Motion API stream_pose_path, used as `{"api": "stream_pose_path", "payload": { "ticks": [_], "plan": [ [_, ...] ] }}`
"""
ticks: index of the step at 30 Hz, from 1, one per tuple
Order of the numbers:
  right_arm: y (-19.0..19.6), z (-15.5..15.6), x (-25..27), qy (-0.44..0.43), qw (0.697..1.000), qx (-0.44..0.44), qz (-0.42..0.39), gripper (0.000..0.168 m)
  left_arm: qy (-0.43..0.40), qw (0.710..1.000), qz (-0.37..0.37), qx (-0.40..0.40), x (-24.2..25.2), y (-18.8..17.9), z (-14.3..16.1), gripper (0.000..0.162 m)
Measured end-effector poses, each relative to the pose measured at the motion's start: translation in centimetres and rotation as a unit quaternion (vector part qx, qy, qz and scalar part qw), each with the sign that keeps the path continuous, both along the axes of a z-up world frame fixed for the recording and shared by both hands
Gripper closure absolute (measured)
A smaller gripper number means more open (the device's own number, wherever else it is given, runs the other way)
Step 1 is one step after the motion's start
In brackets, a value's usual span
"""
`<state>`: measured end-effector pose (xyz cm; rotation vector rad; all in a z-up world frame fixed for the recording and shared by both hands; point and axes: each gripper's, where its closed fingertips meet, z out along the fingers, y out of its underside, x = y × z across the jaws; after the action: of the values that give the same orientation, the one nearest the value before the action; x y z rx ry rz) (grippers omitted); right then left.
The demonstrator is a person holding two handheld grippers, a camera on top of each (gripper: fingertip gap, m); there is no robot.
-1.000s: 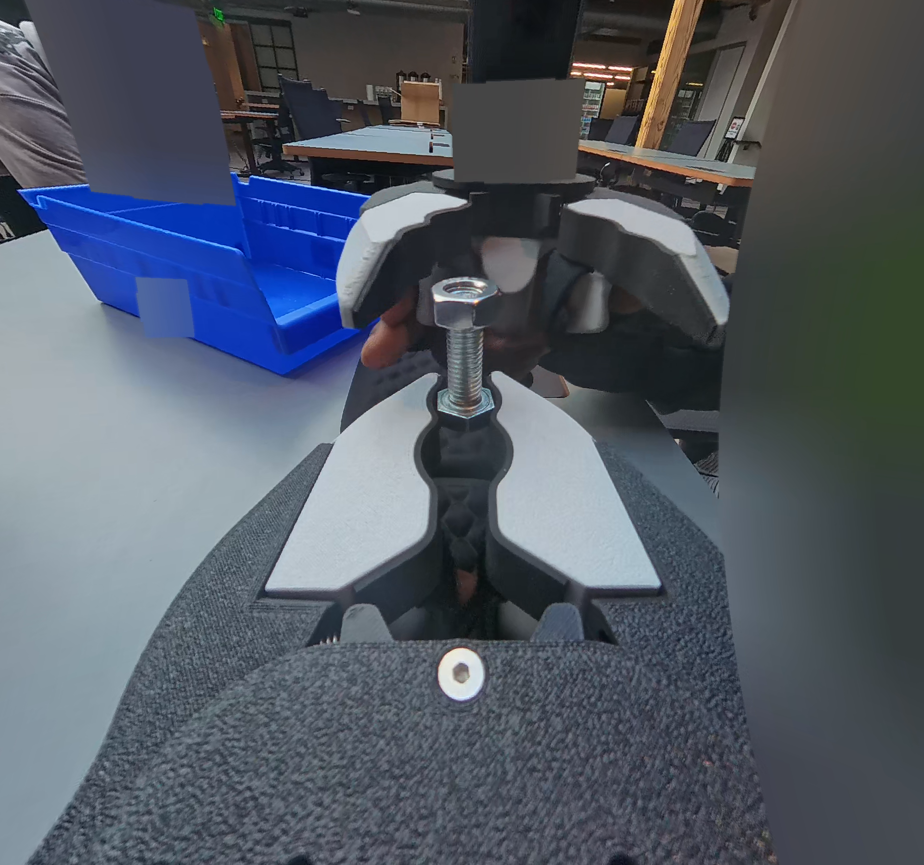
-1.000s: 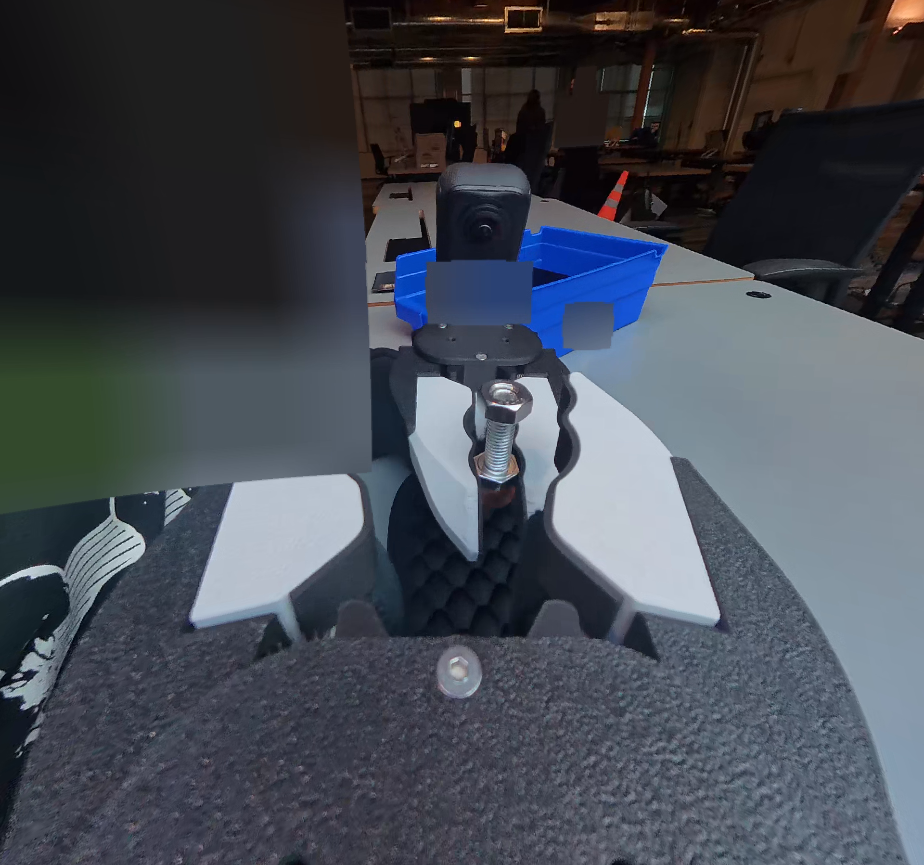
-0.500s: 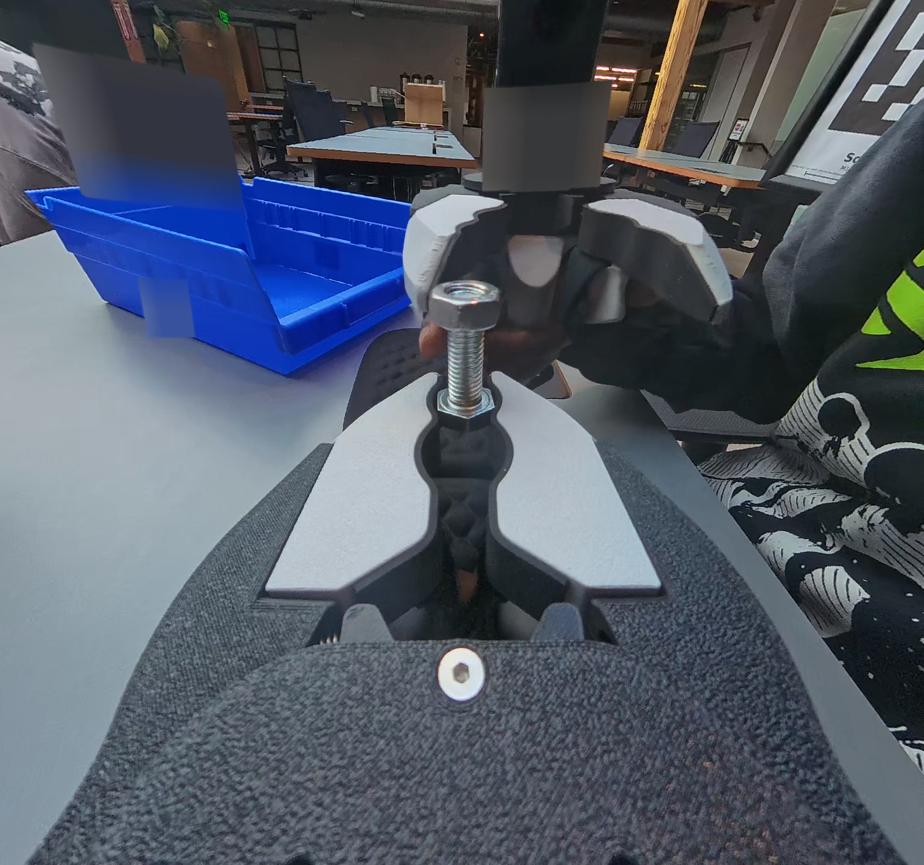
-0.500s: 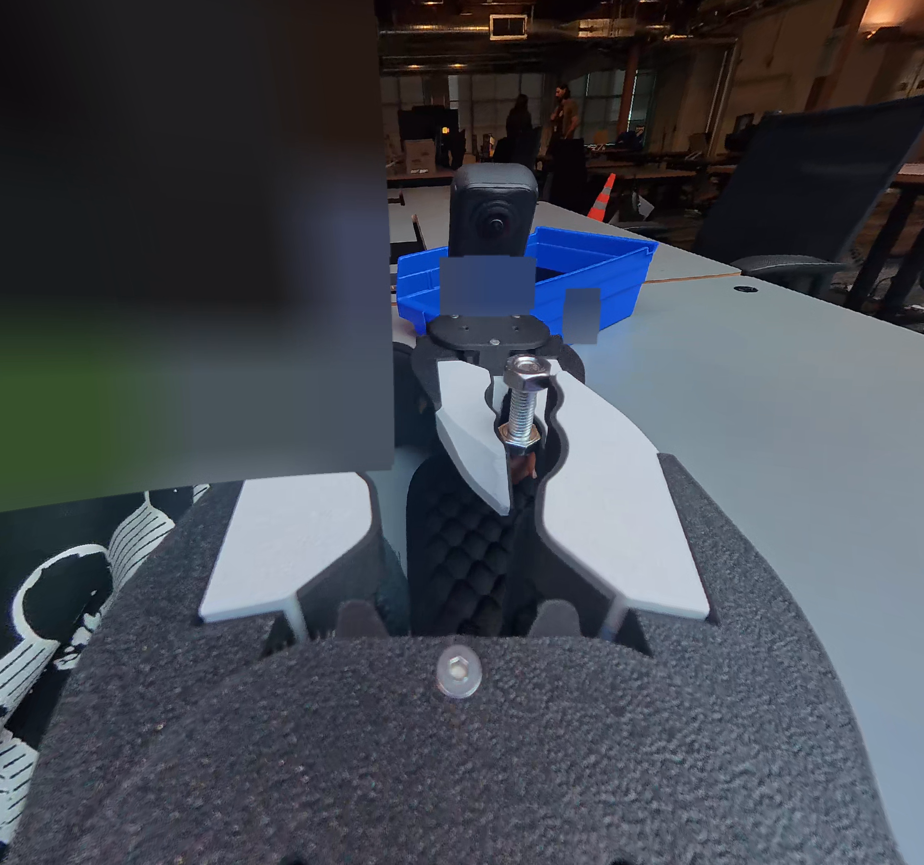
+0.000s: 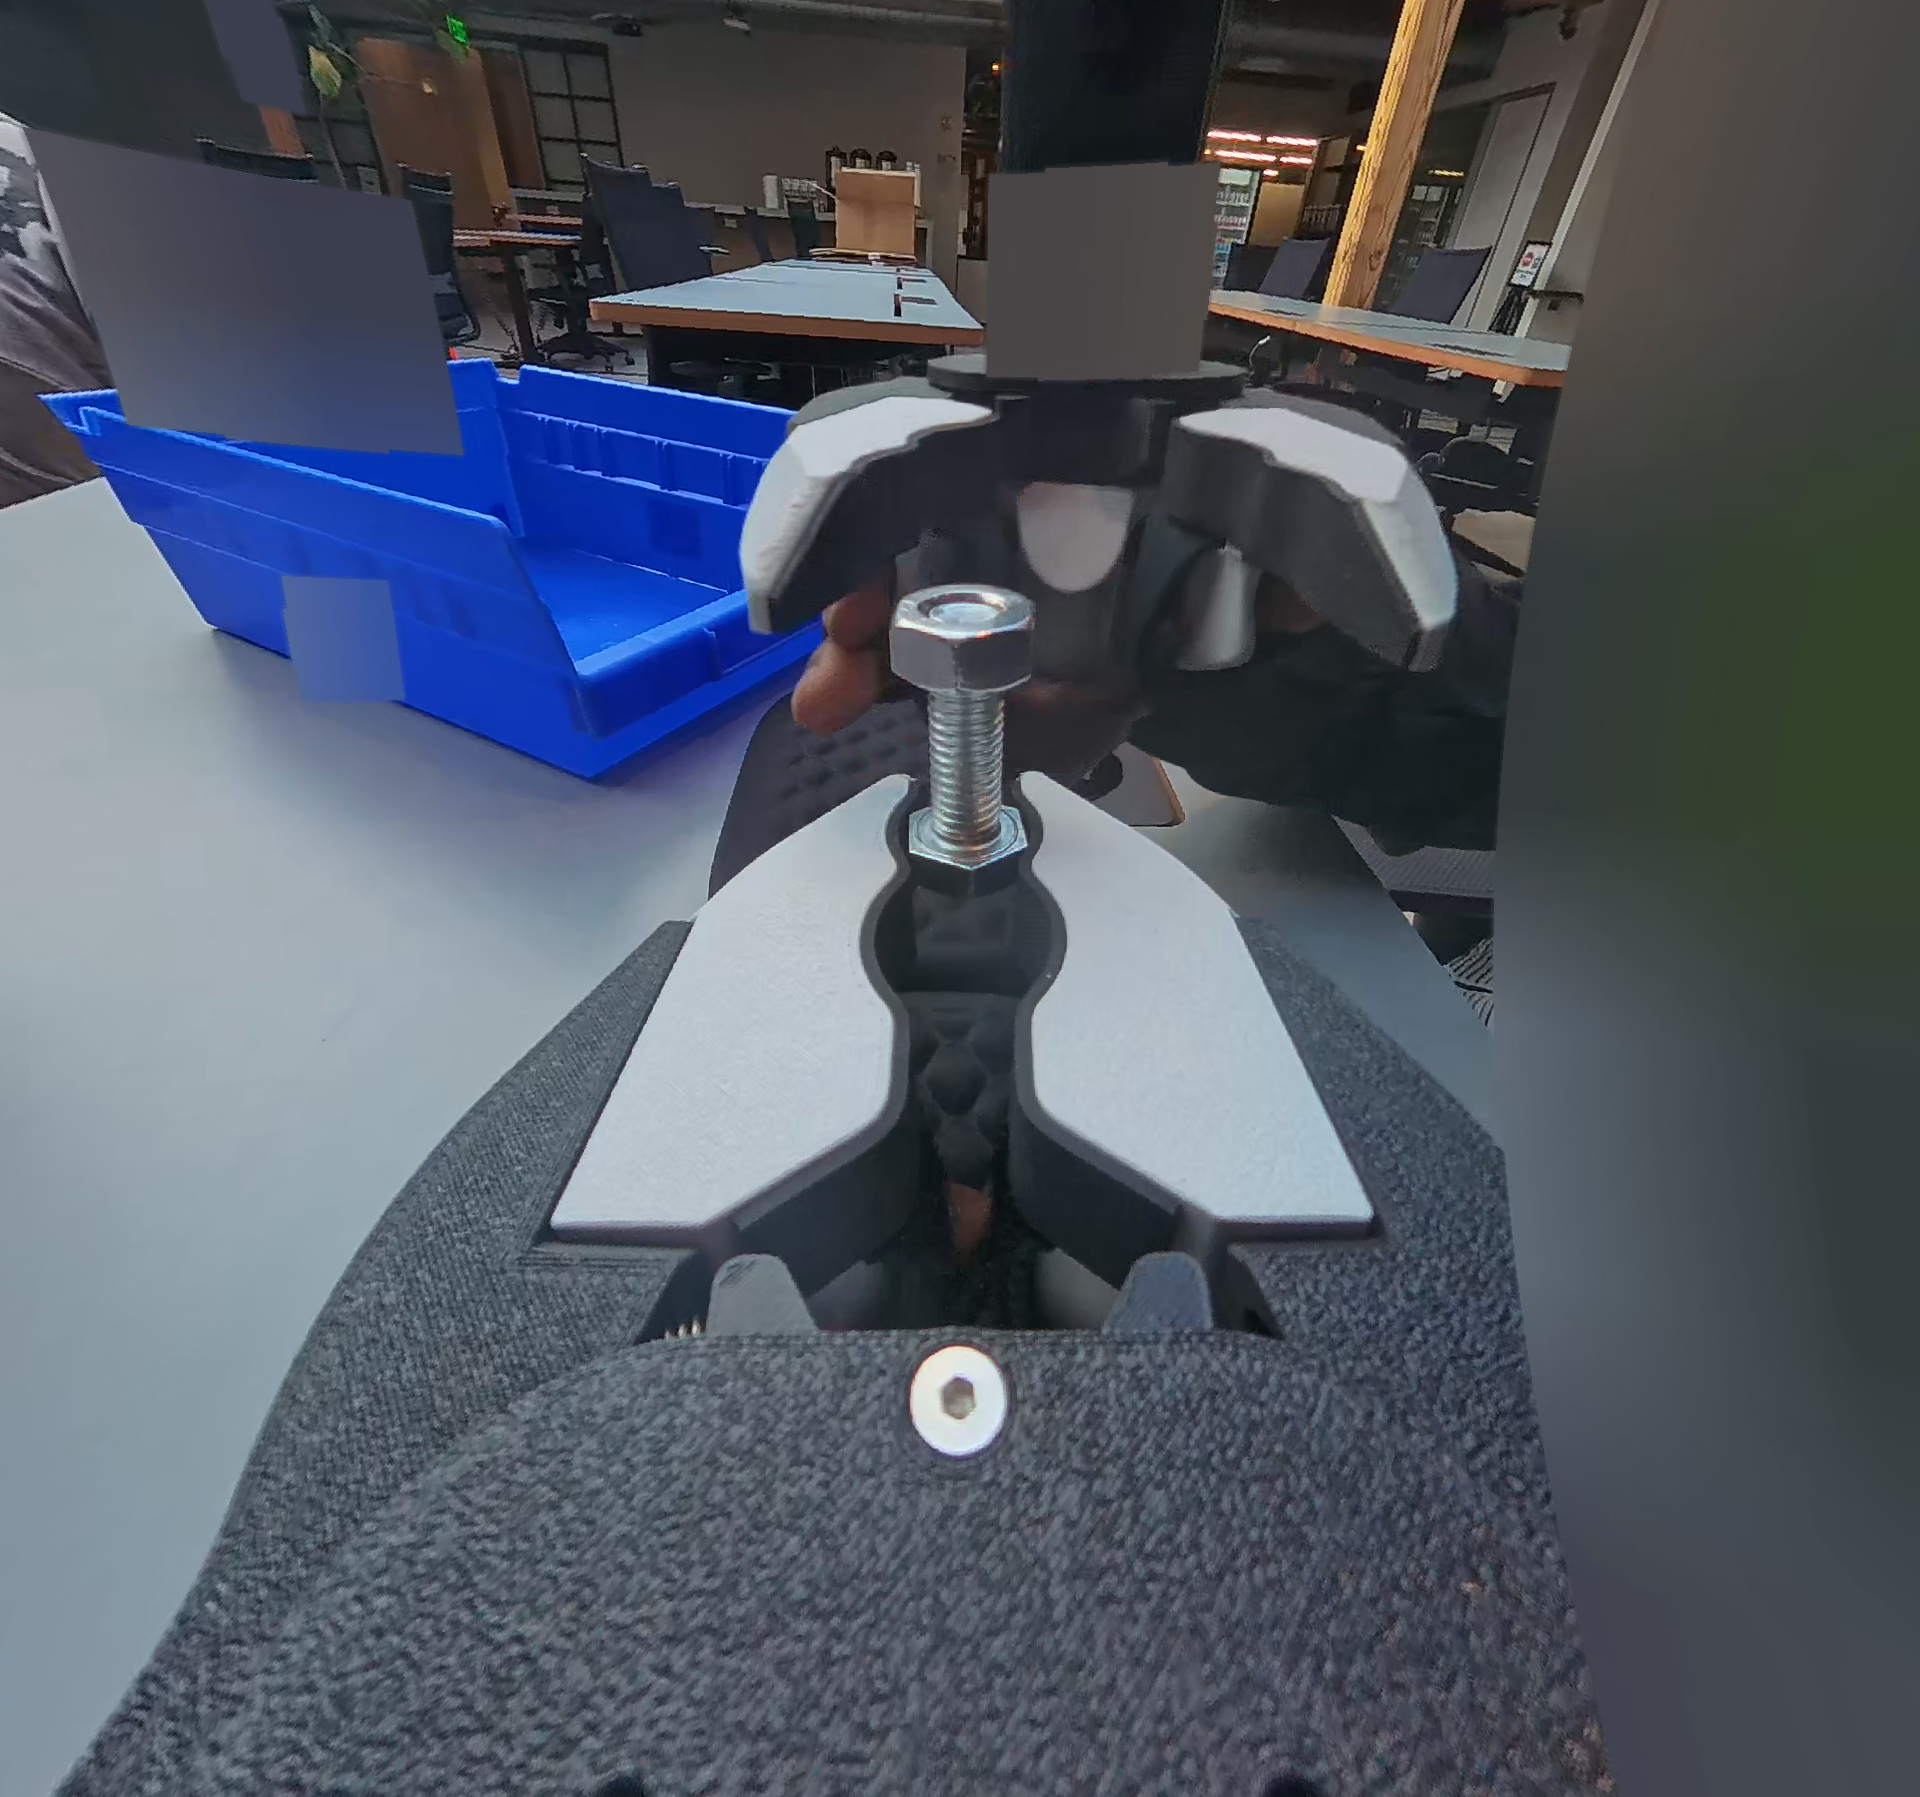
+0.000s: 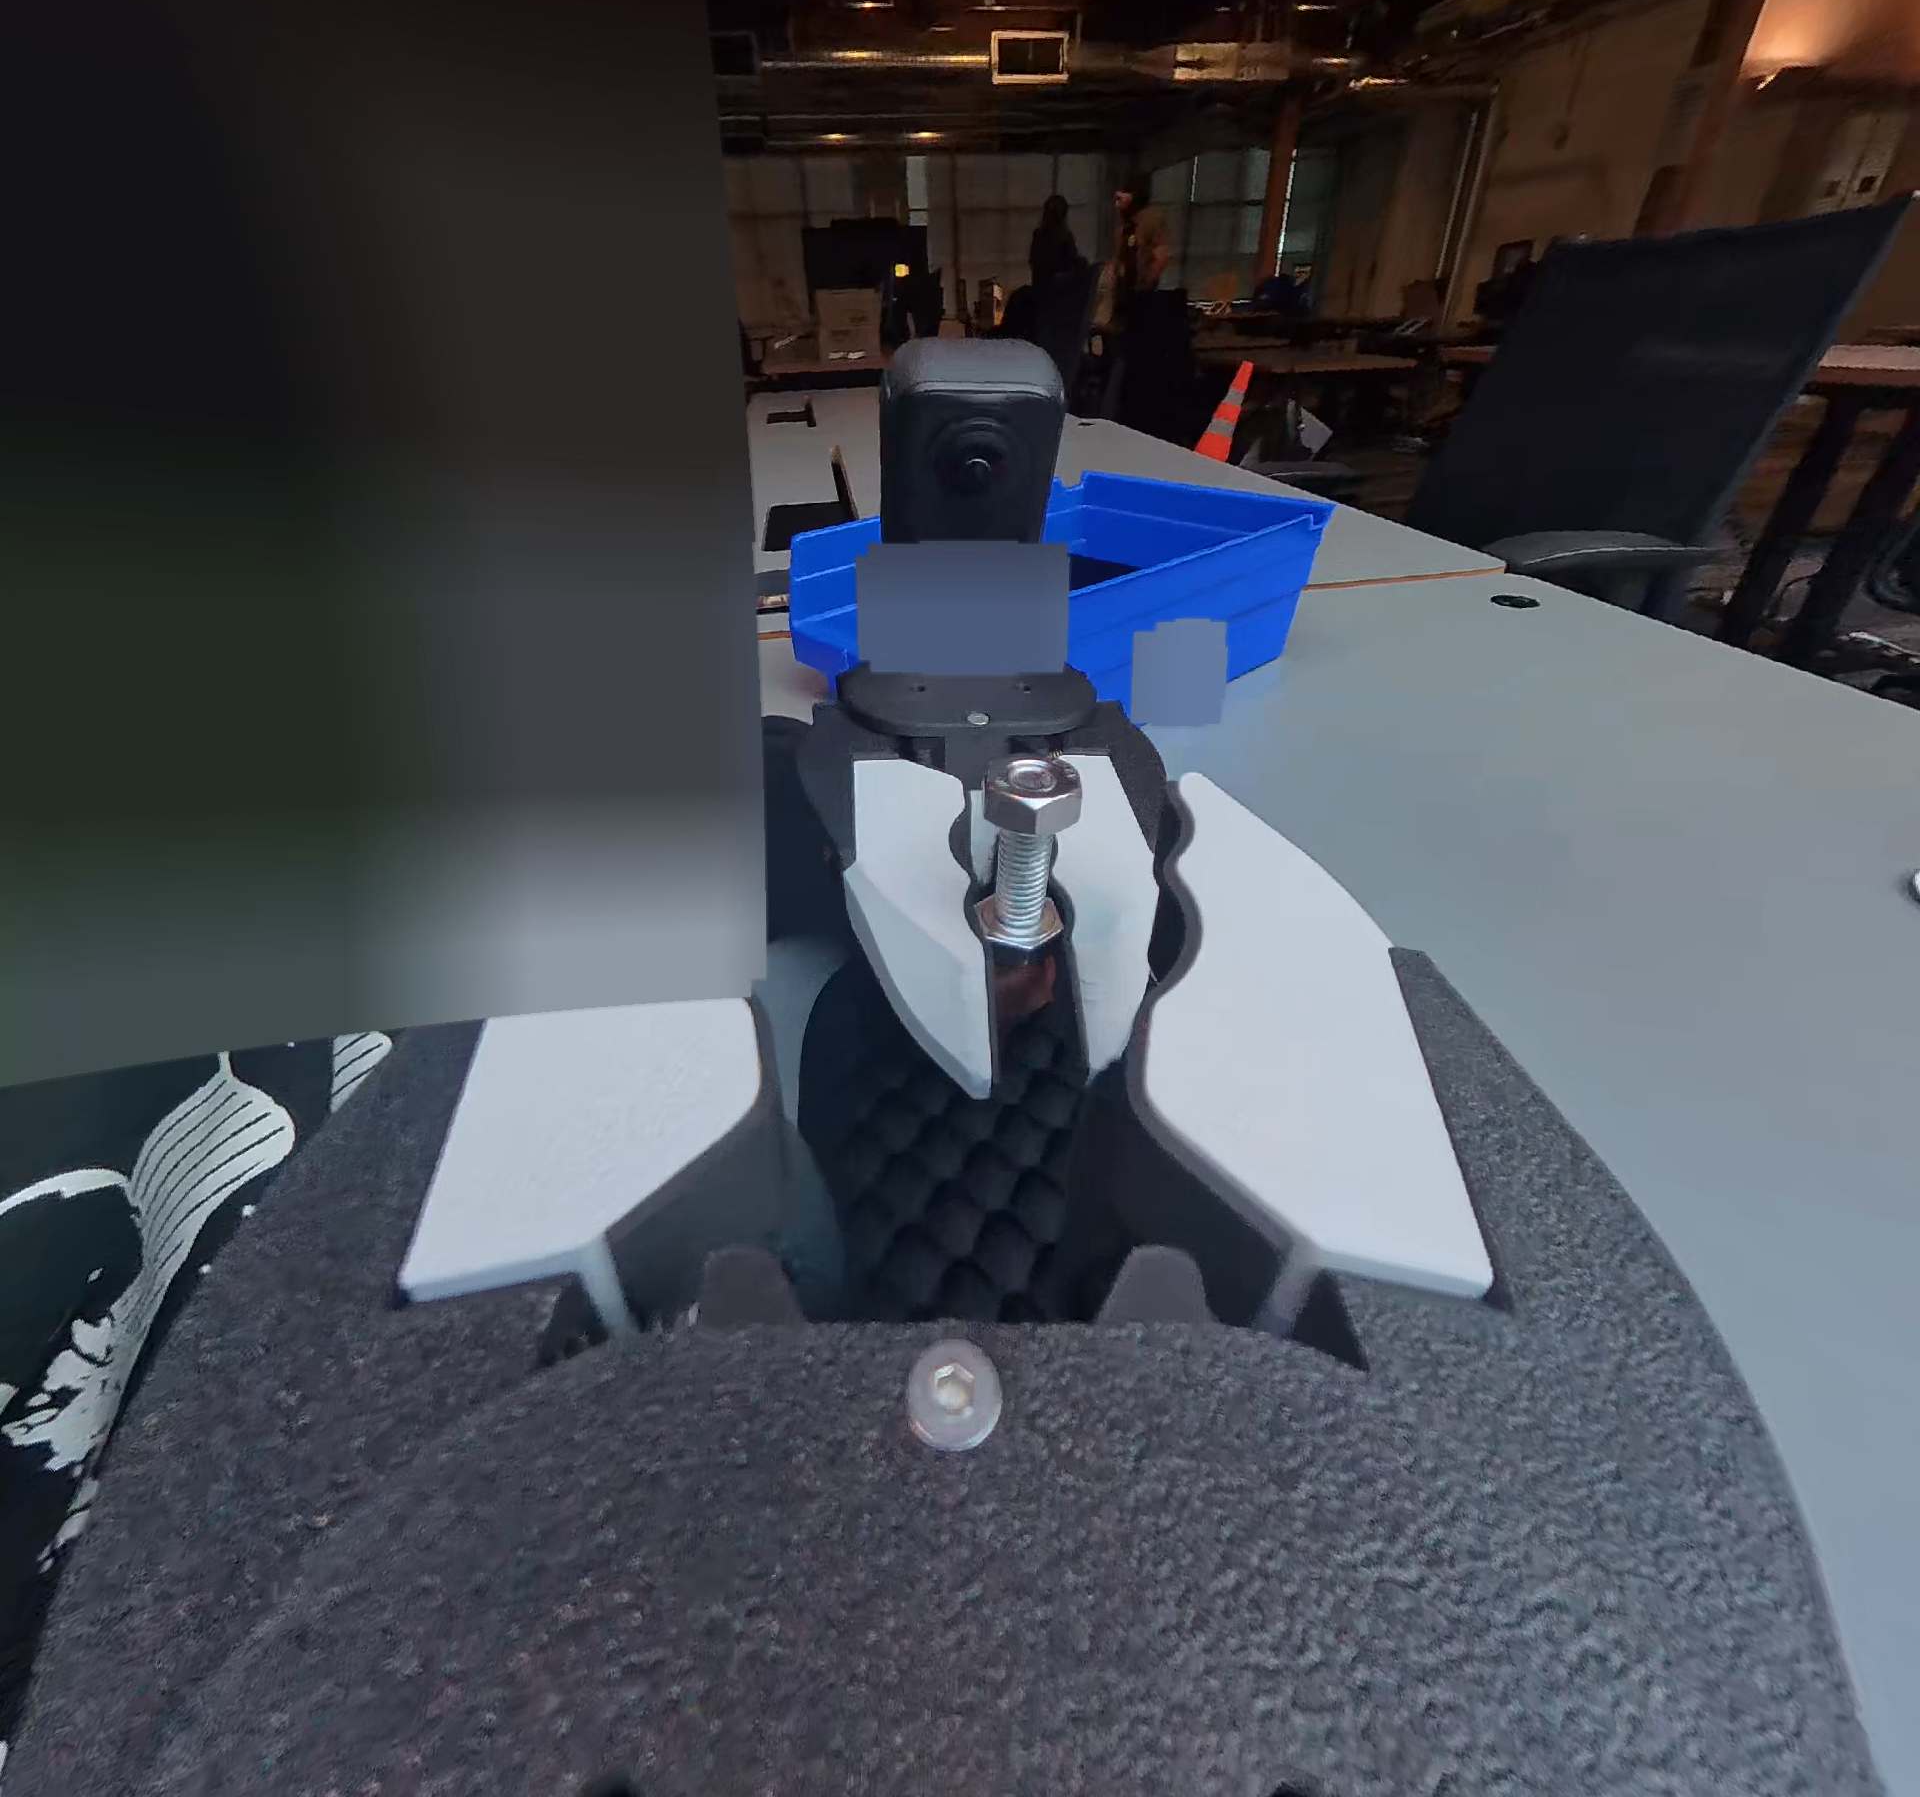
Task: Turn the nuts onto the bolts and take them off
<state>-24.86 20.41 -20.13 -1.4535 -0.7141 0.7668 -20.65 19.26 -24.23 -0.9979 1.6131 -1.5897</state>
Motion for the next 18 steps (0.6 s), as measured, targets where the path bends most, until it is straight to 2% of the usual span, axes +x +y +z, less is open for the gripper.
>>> {"api": "stream_pose_path", "payload": {
  "ticks": [8, 18],
  "plan": [
    [0.6, -0.2, -2.1, -0.018, 0.999, 0.006, 0.043, 0.100, 0.001, 1.000, 0.000, -0.002, 0.0, 0.0, 0.0, 0.148],
    [-1.1, -0.1, -0.1, 0.002, 1.000, 0.000, 0.008, 0.103, 0.000, 1.000, 0.001, -0.001, 0.0, 0.0, 0.0, 0.148]
  ]
}}
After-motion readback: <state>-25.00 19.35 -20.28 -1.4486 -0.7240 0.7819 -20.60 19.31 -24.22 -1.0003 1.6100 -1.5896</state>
